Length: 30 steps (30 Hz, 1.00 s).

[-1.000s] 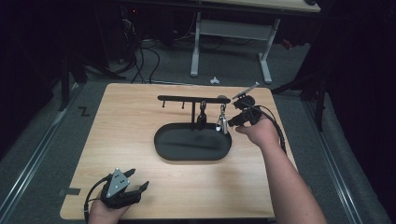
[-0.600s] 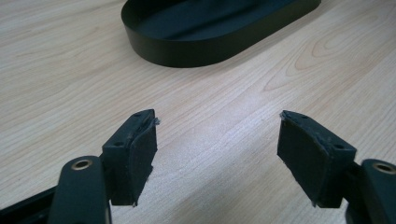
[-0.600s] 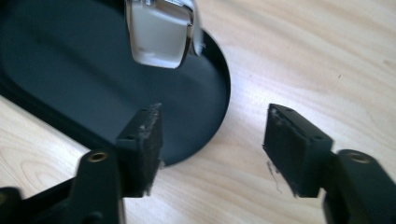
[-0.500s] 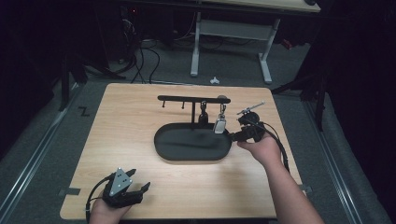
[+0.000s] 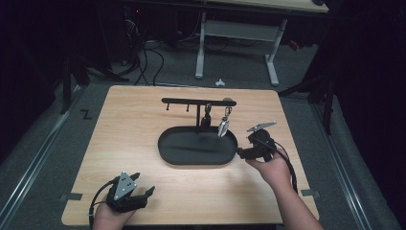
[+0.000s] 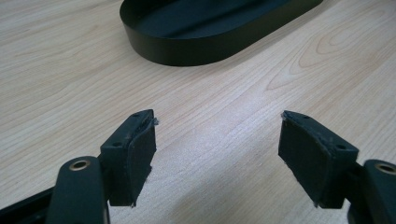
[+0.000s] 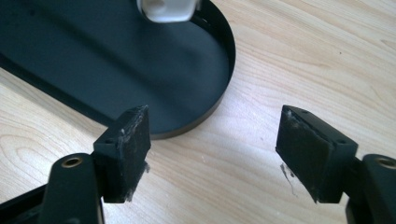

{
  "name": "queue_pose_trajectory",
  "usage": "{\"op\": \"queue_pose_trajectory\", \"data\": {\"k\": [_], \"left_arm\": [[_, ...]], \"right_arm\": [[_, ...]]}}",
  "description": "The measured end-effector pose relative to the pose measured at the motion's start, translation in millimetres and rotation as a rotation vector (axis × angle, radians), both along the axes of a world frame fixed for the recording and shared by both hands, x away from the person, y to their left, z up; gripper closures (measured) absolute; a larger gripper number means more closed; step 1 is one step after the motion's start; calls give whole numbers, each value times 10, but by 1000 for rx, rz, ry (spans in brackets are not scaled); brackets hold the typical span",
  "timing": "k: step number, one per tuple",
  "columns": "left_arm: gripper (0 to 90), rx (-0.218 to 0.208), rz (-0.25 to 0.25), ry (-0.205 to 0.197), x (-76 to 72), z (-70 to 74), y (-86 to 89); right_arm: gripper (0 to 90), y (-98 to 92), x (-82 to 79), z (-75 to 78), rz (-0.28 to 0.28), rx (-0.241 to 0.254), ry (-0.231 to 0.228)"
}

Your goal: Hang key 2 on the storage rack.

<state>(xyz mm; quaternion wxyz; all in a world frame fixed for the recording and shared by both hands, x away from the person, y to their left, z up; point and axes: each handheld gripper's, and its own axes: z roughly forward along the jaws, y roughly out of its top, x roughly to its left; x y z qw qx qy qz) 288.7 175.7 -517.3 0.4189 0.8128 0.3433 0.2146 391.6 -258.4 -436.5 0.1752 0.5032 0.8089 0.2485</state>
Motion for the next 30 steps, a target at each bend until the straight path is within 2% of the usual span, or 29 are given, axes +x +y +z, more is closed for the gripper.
{"op": "queue_pose_trajectory", "data": {"k": [3,8,11,16,19,21,23,24,25,26,28,30], "left_arm": [[277,1,3,7,10,-7,-4],[272,4,5,11,21,-15,-16],[270,11,4,16,34,-18,-18],[250,6,10,19,58,-34,-17],[197,3,20,18,68,-39,-17],[158,4,31,12,72,-36,-37],[125,12,31,-5,66,-26,-69],[102,18,28,-6,63,-23,-84],[87,22,28,-8,61,-24,-96],[79,23,25,-5,61,-23,-101],[75,19,25,0,60,-28,-108],[71,23,24,0,63,-29,-101]], "right_arm": [[250,-47,-123,-88,-8,24,-32],[224,-94,-342,-267,-25,9,-105],[215,-145,-469,-357,-29,43,-141],[148,-235,-706,-562,-28,92,-204],[105,-311,-978,-708,-64,118,-256],[104,-385,-1211,-852,-107,129,-327],[88,-404,-1237,-795,-70,124,-283],[89,-407,-1254,-765,-77,90,-322],[89,-417,-1263,-755,-87,80,-361],[89,-423,-1256,-756,-95,98,-367],[86,-411,-1219,-774,-92,129,-334],[86,-394,-1208,-799,-83,121,-332]]}}
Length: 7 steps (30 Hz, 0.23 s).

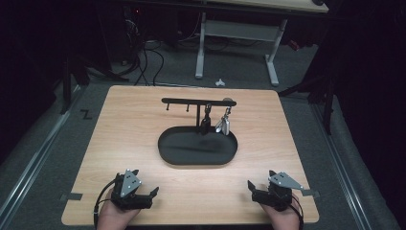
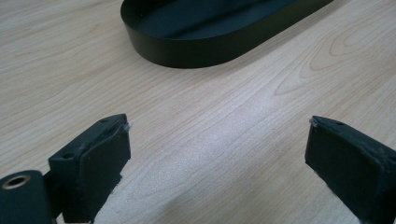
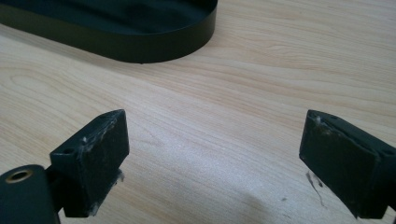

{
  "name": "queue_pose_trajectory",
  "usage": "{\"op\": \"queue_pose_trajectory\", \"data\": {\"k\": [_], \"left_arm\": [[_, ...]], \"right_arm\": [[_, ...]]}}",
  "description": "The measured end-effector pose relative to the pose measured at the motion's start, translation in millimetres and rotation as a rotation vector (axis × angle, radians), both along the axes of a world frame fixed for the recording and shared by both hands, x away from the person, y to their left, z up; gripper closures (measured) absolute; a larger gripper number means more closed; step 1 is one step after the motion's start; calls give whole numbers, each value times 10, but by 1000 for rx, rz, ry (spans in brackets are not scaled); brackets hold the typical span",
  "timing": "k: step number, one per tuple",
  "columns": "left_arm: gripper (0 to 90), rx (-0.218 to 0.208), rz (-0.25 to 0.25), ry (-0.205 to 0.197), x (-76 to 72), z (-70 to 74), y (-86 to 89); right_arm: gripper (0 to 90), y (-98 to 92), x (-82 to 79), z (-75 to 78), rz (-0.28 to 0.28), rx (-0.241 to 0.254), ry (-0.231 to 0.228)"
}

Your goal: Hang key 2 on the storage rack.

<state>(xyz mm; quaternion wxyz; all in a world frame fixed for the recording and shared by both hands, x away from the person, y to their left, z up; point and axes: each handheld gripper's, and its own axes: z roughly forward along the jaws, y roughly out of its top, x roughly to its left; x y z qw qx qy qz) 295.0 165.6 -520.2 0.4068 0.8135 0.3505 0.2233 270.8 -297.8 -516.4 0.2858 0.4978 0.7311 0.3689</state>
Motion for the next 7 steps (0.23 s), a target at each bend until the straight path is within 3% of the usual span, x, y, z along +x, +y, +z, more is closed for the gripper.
{"op": "queue_pose_trajectory", "data": {"k": [7], "left_arm": [[71,-17,10,7,-1,-10,68]], "right_arm": [[83,16,39,-21,0,-6,12]]}}
